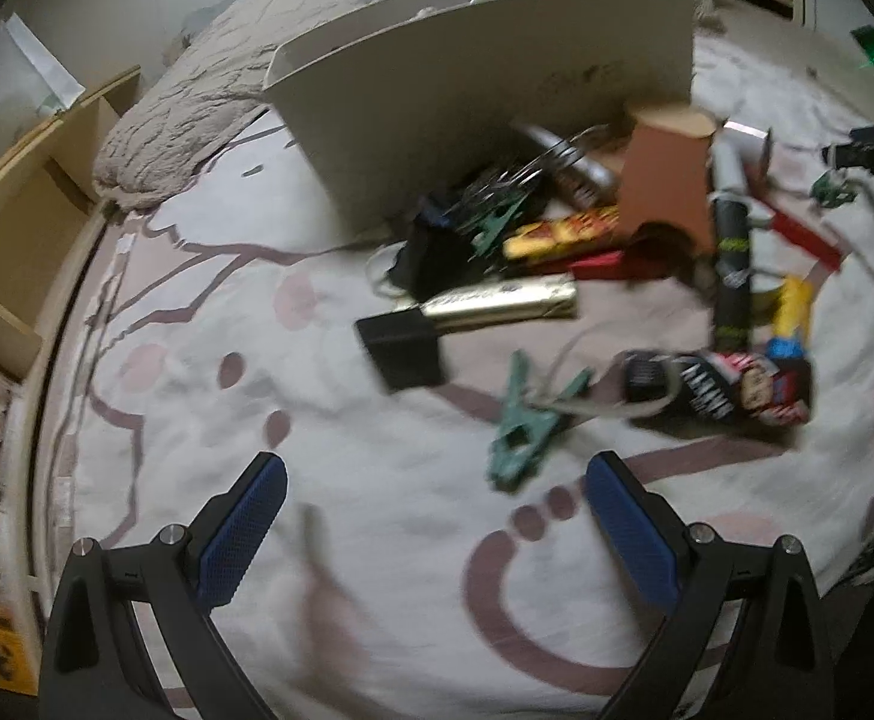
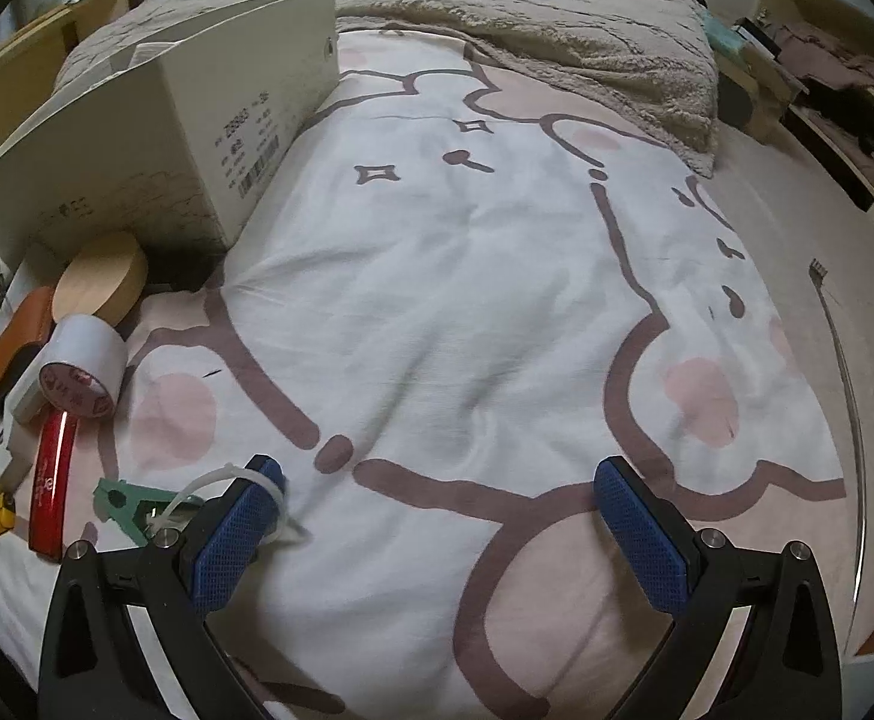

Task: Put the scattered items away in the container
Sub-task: 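Move the left tool toward the green clothespin with white cable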

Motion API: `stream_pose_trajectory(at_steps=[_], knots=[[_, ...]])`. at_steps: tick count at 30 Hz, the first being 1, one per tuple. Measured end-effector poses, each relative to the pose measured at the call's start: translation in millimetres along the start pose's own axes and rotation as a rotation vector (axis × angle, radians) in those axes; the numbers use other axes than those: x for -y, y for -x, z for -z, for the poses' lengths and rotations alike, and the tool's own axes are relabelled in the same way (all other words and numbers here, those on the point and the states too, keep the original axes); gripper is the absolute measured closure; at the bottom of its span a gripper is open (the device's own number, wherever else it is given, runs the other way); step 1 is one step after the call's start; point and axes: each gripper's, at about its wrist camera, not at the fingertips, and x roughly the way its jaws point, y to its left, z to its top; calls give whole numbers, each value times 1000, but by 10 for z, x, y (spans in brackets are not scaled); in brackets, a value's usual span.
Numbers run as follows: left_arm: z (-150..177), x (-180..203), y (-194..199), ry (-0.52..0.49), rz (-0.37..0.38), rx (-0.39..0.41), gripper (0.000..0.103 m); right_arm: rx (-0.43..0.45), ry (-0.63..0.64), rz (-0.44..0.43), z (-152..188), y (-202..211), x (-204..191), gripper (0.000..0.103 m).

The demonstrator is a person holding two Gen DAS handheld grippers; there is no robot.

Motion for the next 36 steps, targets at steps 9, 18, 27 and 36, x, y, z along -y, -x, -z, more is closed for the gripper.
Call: stream_pose_trajectory(at_steps=[9, 18, 27, 36], knots=[[10, -296, -134, 86, -43, -34, 2, -6, 16, -22, 4, 14, -18, 0], [-28, -503, -285, 206, -58, -53, 2, -5, 24, -36, 14, 39, -9, 0], [10, -823, -211, 330, -126, -22, 2, -5, 24, -39, 17, 46, 9, 0], [18, -1178, 76, 606, 56, 178, 2, 5, 48, -55, 13, 85, -20, 0]])
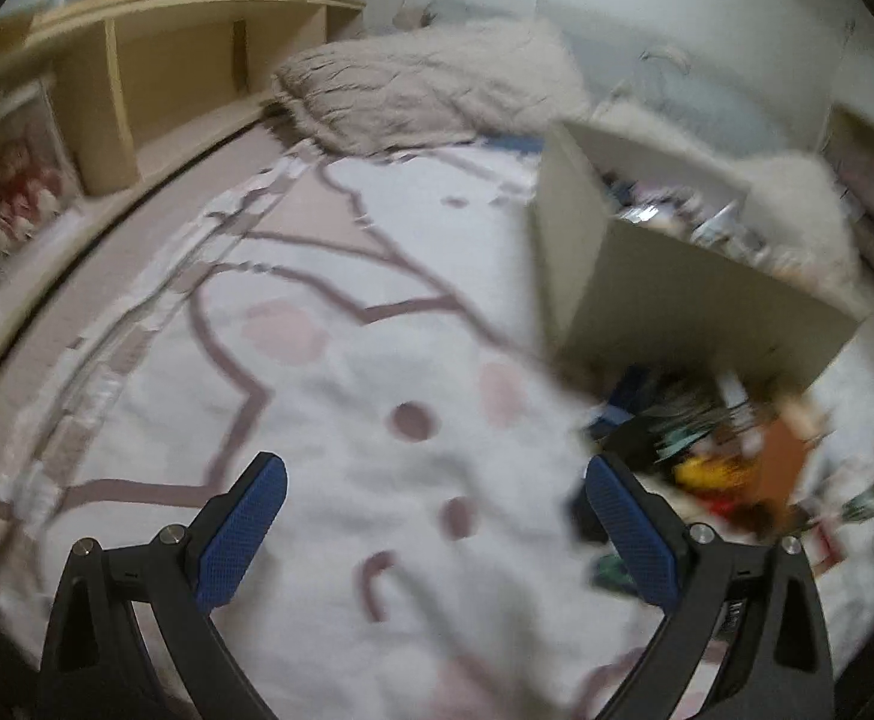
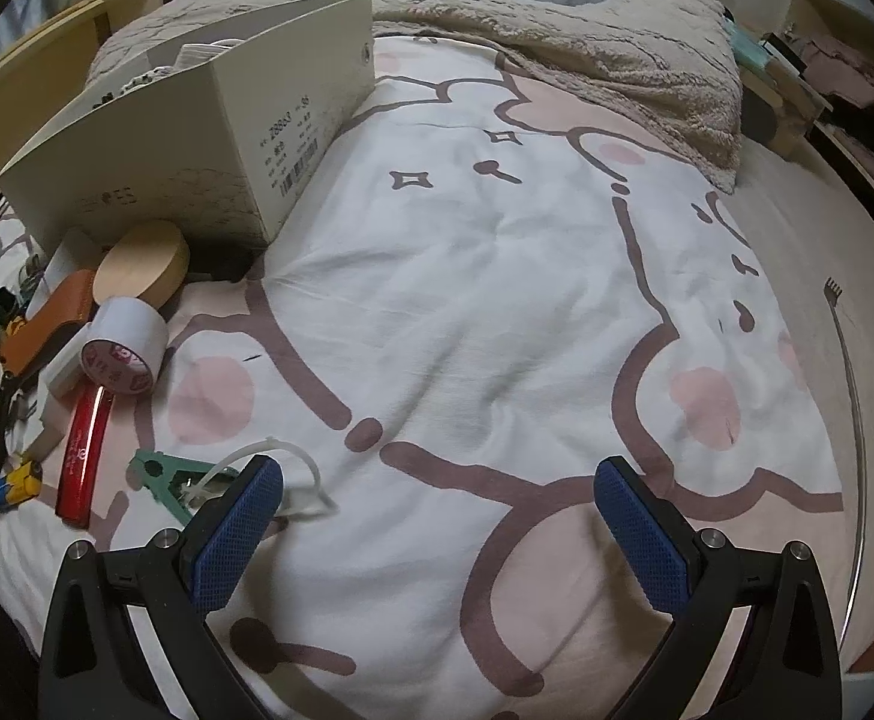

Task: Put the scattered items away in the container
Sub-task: 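Move the left tool toward the green clothespin with white cable, then lower the left tool onto the green clothespin and close on it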

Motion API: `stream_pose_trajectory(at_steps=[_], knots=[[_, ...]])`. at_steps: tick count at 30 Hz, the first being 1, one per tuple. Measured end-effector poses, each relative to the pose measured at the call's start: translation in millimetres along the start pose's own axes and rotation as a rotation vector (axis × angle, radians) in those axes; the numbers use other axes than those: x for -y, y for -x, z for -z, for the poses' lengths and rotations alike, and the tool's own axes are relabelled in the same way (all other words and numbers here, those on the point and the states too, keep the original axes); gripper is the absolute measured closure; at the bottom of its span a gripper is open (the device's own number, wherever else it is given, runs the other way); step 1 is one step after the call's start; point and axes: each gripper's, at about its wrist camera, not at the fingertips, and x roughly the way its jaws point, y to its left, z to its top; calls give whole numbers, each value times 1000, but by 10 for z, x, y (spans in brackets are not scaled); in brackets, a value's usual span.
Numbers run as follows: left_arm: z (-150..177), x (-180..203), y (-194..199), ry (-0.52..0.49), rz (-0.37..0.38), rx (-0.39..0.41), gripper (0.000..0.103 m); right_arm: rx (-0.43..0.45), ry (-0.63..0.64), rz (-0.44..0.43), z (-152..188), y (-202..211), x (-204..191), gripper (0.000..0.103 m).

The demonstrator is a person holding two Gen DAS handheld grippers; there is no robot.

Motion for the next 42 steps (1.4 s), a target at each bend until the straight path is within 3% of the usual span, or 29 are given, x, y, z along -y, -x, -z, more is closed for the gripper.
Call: stream_pose_trajectory(at_steps=[4, 10, 18, 23, 29, 32, 42], knots=[[33, 246, -14, -44, 87, -5, 2, -1, 10, -3, 5, 1, -28, 0], [203, 720, -110, -194, 128, -54, 2, 29, 18, -30, 5, 63, -59, 0], [407, 1024, -257, -349, 83, -110, 2, 52, 41, -53, 8, 113, -122, 0], [442, 989, -321, -337, 24, -139, 2, 48, 71, -121, 34, 84, -251, 0], [438, 851, -374, -269, 35, -178, 4, 19, 113, -187, 69, 46, -491, 0], [454, 830, -383, -257, 34, -173, 17, 0, 105, -247, 73, 74, -553, 0], [519, 905, -366, -291, 43, -168, 29, -38, -5, -333, 110, 70, -675, 0]])
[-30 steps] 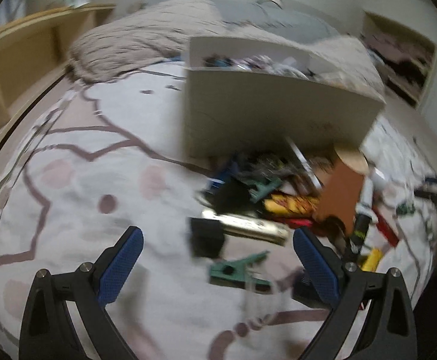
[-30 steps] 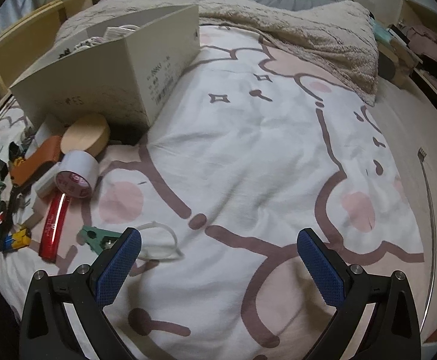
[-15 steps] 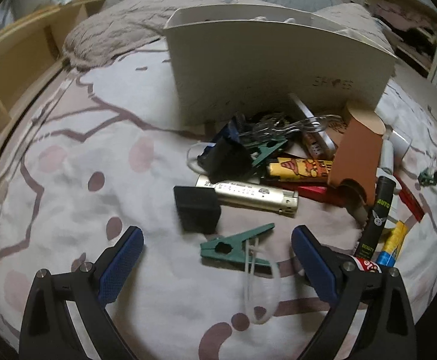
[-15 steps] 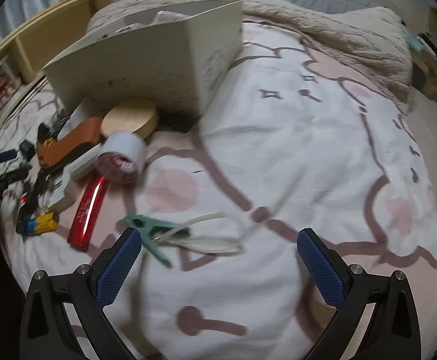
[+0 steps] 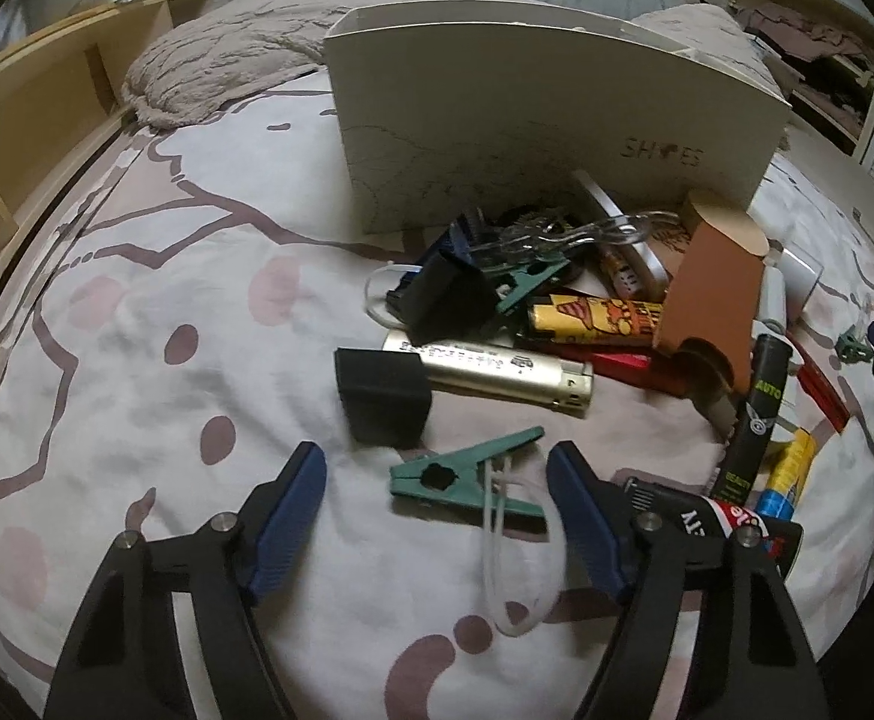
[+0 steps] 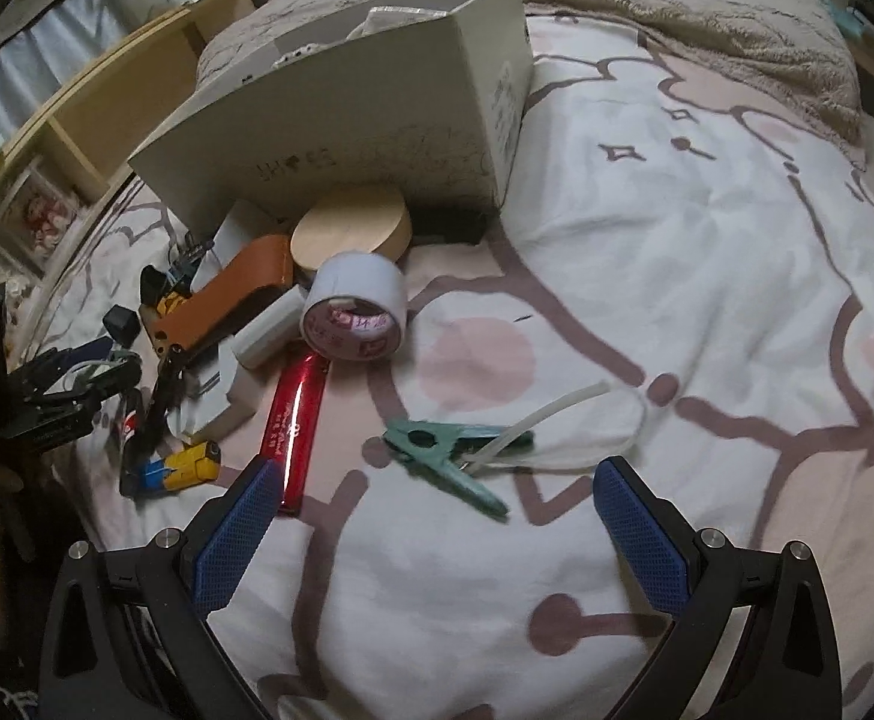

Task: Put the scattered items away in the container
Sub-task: 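Lower the left tool onto the green clothespin and close on it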

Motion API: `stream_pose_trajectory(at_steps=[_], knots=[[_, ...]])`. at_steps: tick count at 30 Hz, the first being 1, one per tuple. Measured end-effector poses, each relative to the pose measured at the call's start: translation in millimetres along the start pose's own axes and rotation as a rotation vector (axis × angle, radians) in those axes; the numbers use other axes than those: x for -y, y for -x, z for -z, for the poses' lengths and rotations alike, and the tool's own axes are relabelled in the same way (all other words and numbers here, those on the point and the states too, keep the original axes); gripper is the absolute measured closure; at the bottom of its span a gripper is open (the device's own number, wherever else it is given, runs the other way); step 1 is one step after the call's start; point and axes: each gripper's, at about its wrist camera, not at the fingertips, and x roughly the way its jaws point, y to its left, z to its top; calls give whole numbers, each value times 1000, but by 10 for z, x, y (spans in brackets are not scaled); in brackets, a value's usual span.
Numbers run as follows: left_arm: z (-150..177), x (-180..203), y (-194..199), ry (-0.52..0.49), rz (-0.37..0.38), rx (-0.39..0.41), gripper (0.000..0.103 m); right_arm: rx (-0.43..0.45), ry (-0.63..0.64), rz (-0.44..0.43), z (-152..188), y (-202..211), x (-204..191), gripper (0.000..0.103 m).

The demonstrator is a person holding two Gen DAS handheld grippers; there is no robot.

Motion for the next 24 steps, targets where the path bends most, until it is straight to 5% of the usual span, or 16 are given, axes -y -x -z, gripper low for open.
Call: stream_pose_trajectory(at_steps=[5, 9, 13, 18, 24], knots=[[24, 39, 15, -10, 3, 0, 32, -6, 0, 8, 19, -68, -87, 0], [33, 58, 27, -15, 8, 2, 36, 14, 16, 68, 11, -126, -163, 17], [33, 90, 47, -24, 30, 2, 50, 24, 37, 95, -9, -187, -195, 20], [49, 149, 59, -42, 43, 5, 51, 59, 27, 128, -4, -169, -176, 39], [36, 126, 50, -31, 59, 1, 51, 66, 68, 139, 9, -151, -164, 48]])
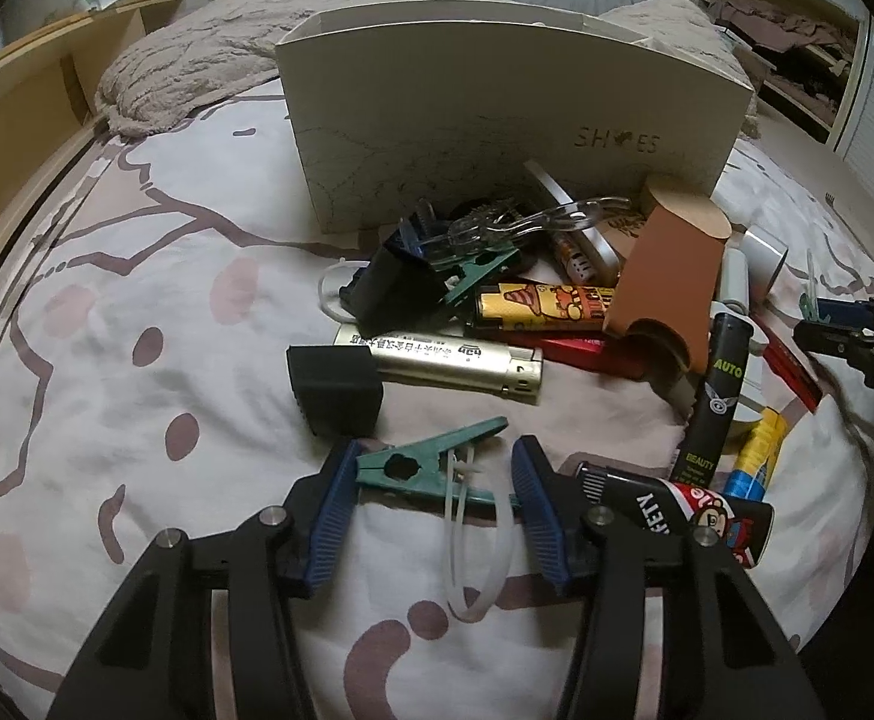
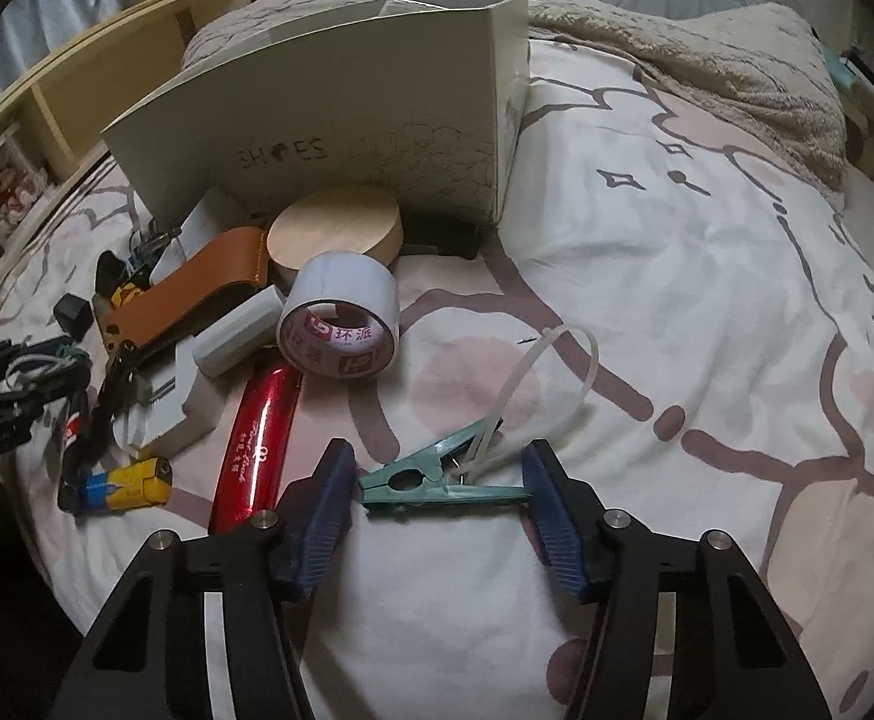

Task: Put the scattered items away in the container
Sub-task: 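Lower the left tool onto the green clothespin and close on it, then carry the clothespin with the left tool over the white box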

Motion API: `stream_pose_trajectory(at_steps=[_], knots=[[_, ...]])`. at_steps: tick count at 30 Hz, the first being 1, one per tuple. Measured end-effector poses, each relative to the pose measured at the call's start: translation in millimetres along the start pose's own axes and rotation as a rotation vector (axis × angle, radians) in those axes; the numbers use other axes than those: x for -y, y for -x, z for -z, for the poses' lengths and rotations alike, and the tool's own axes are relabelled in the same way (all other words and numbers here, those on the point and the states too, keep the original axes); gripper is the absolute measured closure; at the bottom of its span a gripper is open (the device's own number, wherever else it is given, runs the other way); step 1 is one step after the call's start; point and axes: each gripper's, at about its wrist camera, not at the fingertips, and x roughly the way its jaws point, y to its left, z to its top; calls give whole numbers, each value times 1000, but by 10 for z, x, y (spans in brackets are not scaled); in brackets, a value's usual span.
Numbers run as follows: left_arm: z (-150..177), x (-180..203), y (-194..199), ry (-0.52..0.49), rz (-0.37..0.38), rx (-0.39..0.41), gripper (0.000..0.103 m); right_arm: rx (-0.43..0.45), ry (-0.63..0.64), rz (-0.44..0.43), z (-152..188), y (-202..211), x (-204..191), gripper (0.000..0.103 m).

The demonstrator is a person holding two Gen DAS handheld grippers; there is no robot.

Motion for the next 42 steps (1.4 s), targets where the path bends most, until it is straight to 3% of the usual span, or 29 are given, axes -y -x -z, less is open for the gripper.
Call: stream_pose_trajectory(at_steps=[20, 25, 42], knots=[[-79, 50, 181, 28, 56, 76, 51, 82, -7, -87, -59, 149, -34, 48], [-121, 95, 266, 11, 61, 113, 51, 141, -46, -134, -112, 292, 32, 48], [-388, 103, 864, -4, 90, 282, 51, 350, -72, -128, -246, 974, 98, 48]])
